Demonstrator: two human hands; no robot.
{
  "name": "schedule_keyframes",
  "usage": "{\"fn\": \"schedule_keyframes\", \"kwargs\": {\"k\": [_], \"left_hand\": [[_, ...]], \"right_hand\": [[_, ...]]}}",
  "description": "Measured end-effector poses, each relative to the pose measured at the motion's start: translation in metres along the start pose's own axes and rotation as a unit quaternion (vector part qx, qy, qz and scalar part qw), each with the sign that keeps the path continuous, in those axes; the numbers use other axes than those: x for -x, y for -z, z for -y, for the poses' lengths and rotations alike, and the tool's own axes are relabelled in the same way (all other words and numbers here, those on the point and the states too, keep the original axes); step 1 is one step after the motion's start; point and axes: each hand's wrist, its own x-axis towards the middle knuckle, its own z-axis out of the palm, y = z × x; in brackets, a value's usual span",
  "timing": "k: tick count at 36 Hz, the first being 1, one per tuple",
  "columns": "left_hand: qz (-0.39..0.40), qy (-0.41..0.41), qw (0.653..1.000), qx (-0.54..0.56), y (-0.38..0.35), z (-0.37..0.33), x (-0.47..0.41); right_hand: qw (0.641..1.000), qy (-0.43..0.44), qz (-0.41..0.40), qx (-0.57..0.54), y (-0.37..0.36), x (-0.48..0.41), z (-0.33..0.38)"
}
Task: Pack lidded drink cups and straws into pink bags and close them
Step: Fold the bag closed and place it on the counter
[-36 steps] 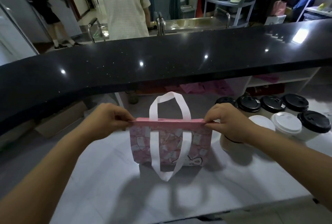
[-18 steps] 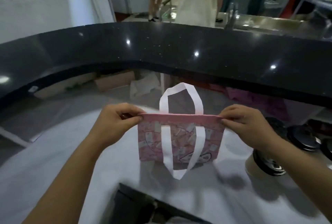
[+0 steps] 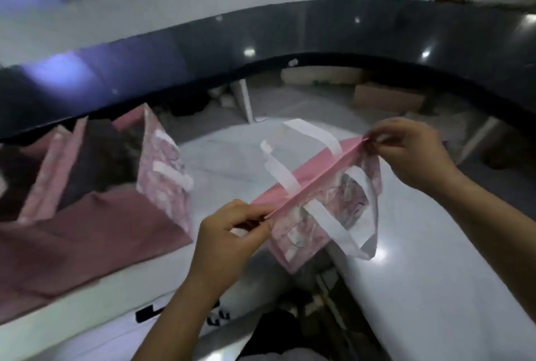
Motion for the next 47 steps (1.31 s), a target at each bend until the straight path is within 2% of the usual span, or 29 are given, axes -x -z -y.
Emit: {"fn": "schedule_keyframes", "kwargs": {"k": [6,10,15,20,27,31,35,42,47], "left_hand": [[-0.054,0.034,0.998,-0.006,0.024,-0.002,0.022],[-0.085,0.016,0.996,0.014,0.034,-0.009,0.007],[-0.081,-0.045,0.996,0.006,0.038,-0.031,-0.043],[-0.019,-0.094,0.995,0.011,0.018,-0.07,-0.108],[0.088,-0.13,0.984,0.081,-0.069,-0.14,-0.194],[0.166,-0.132,0.967,0.14,-0.141,-0.182,-0.211],[0.218,-0.161,0.951,0.15,-0.213,-0.213,-0.207],[0.238,-0.134,0.933,0.234,-0.308,-0.256,-0.183],[0.228,-0.084,0.921,0.304,-0.352,-0.284,-0.182]], "right_hand": [[0.998,0.049,0.024,-0.023,-0.035,-0.033,0.033],[0.997,0.073,0.022,-0.012,-0.027,-0.046,0.046],[0.997,0.065,-0.024,-0.045,0.022,-0.059,0.055],[0.992,0.063,-0.104,-0.037,0.1,-0.056,0.043],[0.966,0.061,-0.25,0.031,0.214,-0.02,-0.001],[0.95,0.002,-0.309,0.053,0.273,-0.004,-0.037],[0.933,-0.084,-0.349,0.028,0.323,0.003,-0.075],[0.906,-0.166,-0.389,0.008,0.381,0.022,-0.126],[0.874,-0.164,-0.456,-0.019,0.382,0.042,-0.119]]}}
